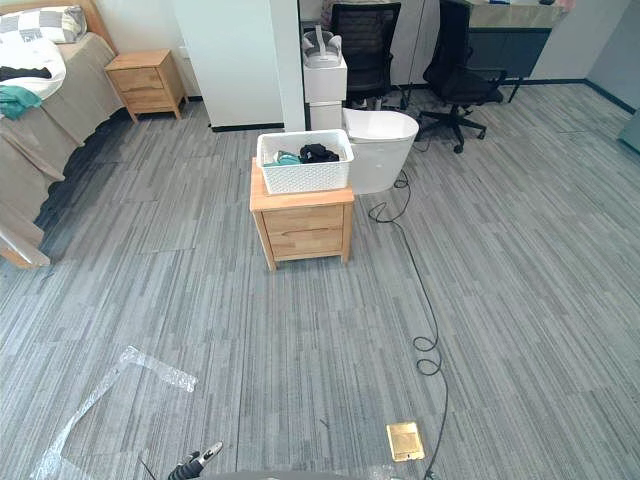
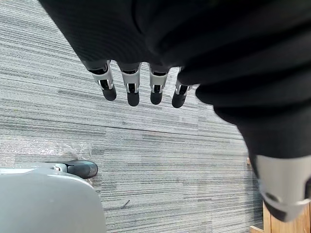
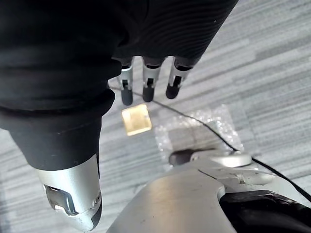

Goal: Pick up the laundry basket with both hands and put the clothes into the washing machine.

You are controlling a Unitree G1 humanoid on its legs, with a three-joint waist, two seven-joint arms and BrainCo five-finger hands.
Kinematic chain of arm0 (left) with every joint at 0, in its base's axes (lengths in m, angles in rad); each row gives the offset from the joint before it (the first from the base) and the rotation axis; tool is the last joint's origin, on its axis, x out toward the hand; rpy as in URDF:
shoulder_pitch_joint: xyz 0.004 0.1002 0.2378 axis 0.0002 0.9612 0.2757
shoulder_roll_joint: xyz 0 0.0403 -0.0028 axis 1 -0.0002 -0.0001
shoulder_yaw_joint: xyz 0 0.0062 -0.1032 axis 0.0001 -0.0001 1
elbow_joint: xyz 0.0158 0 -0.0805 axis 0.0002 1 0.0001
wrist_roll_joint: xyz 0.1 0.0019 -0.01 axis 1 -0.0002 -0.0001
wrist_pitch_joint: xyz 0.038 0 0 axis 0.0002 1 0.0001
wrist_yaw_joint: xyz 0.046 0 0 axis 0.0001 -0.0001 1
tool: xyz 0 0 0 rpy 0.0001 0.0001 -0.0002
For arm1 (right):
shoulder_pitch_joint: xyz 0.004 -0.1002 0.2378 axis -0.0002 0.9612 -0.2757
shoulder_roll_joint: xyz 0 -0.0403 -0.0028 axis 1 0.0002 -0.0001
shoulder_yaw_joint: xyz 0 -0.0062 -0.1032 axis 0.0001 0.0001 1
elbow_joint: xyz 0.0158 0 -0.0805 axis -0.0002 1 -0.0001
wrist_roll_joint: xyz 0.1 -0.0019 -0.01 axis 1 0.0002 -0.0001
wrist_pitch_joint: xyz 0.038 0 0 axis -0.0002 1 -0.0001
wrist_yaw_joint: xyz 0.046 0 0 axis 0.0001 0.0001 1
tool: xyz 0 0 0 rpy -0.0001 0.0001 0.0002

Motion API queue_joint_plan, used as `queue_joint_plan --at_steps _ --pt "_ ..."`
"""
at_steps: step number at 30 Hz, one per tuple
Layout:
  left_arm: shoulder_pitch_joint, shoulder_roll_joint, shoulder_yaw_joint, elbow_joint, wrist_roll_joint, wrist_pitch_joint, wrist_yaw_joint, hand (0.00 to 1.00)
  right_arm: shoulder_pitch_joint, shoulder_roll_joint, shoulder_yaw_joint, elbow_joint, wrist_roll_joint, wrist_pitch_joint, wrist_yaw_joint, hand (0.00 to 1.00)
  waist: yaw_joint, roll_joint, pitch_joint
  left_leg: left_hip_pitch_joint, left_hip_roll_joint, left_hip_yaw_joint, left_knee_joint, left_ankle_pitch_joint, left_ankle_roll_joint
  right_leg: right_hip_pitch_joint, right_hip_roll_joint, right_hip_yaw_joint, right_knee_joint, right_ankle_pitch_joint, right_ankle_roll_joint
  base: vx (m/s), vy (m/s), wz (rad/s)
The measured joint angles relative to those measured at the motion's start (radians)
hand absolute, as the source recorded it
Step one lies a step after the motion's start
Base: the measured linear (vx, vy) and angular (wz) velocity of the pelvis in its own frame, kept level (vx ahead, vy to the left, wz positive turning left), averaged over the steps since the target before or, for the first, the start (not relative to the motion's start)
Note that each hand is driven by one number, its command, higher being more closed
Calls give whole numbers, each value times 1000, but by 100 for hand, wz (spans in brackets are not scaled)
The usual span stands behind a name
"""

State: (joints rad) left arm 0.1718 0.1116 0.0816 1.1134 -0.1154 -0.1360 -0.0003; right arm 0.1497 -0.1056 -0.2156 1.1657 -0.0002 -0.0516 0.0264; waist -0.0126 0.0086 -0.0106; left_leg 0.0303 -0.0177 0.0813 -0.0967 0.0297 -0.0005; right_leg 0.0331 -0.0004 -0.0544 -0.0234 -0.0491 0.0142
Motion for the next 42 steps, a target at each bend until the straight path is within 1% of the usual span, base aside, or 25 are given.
queue_joint_plan --at_steps 6,35,40,42 --pt "1 1 -2 0 0 -3 0 0 1 1 1 0 0 -6 0 0 0 -10 7 1 0 3 -5 0 0 0 -1 0 -2 0 2 -44 6 0" --pt "-3 2 -1 -3 -10 -5 1 0 -12 3 -1 8 3 -10 0 0 -1 -13 22 1 -1 -2 -6 -1 0 16 -1 -15 -24 6 -3 3 -2 1" --pt "-4 3 -1 -2 -22 -4 1 0 -11 5 -4 8 41 -10 0 0 -2 -14 24 -2 -1 -7 -6 -1 0 19 -1 -20 -30 7 -3 0 -4 3" --pt "-5 3 0 -2 -31 -4 1 0 -11 11 -25 8 54 -10 -1 0 -3 -14 31 0 -1 -14 -5 -1 0 25 0 -27 -33 7 -3 2 -12 10"
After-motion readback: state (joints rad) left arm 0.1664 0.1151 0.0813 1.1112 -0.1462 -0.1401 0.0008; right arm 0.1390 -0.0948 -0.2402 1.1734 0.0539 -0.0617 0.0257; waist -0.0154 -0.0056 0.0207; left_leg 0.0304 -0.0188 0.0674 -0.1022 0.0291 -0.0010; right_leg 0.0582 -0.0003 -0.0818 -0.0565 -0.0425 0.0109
